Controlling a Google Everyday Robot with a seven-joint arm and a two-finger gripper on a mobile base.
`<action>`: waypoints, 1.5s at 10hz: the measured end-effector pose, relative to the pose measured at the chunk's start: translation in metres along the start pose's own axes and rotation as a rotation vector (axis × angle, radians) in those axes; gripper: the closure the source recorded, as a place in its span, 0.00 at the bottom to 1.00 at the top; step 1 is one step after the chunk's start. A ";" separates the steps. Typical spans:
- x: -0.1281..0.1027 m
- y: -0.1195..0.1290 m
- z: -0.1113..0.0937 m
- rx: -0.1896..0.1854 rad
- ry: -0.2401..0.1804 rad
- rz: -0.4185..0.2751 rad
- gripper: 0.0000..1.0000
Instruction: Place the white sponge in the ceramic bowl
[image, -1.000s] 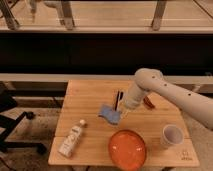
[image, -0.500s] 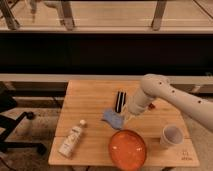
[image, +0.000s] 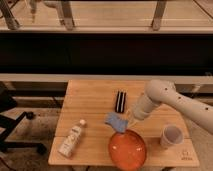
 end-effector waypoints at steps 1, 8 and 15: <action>0.001 0.003 0.001 0.002 0.001 0.004 1.00; 0.016 0.020 0.003 0.019 -0.002 0.043 1.00; 0.025 0.028 0.002 0.025 -0.004 0.062 1.00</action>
